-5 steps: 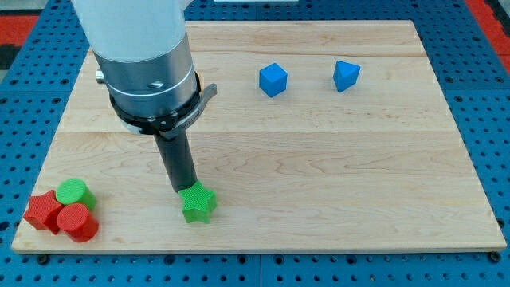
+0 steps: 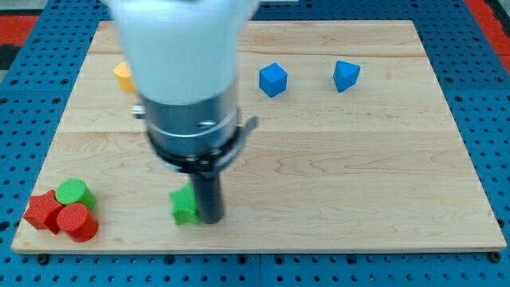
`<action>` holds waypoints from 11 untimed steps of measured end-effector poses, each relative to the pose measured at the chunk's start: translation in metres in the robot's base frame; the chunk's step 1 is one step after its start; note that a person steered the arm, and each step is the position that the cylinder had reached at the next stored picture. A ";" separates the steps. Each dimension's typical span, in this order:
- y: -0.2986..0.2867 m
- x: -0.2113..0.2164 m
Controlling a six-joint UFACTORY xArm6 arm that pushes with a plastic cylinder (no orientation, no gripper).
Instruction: Push the green star closer to the green circle
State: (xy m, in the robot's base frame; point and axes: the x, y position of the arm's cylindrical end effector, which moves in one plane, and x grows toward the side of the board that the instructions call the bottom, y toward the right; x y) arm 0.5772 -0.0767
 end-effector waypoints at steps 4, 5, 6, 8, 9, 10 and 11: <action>-0.013 -0.026; -0.034 -0.031; -0.062 -0.031; -0.081 -0.031; -0.098 -0.031; -0.102 -0.031; -0.097 -0.032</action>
